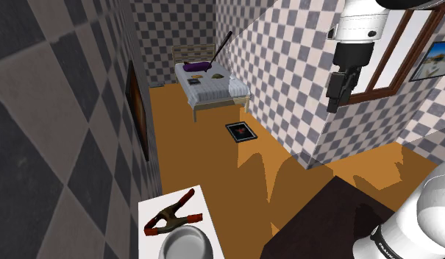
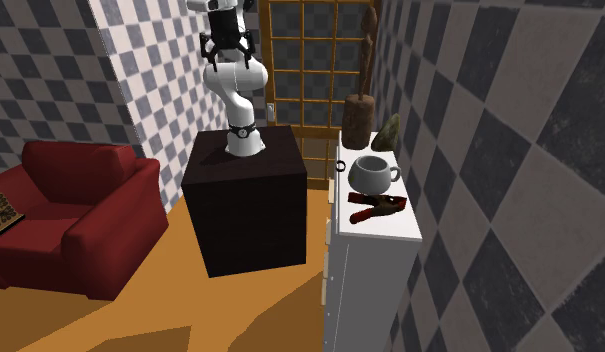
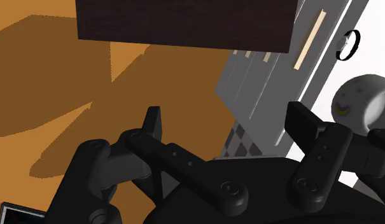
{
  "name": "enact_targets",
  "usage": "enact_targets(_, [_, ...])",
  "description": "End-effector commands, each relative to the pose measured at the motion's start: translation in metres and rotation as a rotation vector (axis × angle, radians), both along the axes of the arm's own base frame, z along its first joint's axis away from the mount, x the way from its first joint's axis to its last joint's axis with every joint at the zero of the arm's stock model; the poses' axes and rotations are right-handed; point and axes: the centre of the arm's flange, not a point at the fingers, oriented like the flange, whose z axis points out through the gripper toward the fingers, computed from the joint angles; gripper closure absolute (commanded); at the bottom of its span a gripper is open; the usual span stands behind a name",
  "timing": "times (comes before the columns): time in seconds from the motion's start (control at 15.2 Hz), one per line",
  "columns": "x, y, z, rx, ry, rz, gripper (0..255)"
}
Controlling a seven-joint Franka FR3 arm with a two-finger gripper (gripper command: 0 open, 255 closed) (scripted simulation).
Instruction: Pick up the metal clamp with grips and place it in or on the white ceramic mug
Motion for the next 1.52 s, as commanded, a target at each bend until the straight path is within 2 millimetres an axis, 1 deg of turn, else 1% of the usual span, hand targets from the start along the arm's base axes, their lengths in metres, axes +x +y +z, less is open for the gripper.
enact_targets(0.0, [0.0,0.0,0.0,0.0,0.0,0.0,0])
enact_targets(0.33, [0.005,0.054,-0.036,-0.01,-0.004,-0.091,0])
enact_targets(0.73, [0.017,0.118,-0.081,-0.021,-0.009,-0.201,0])
enact_targets(1.06, [0.032,0.17,-0.118,-0.031,-0.013,-0.292,0])
enact_targets(1.45, [0.057,0.229,-0.163,-0.042,-0.019,-0.401,0])
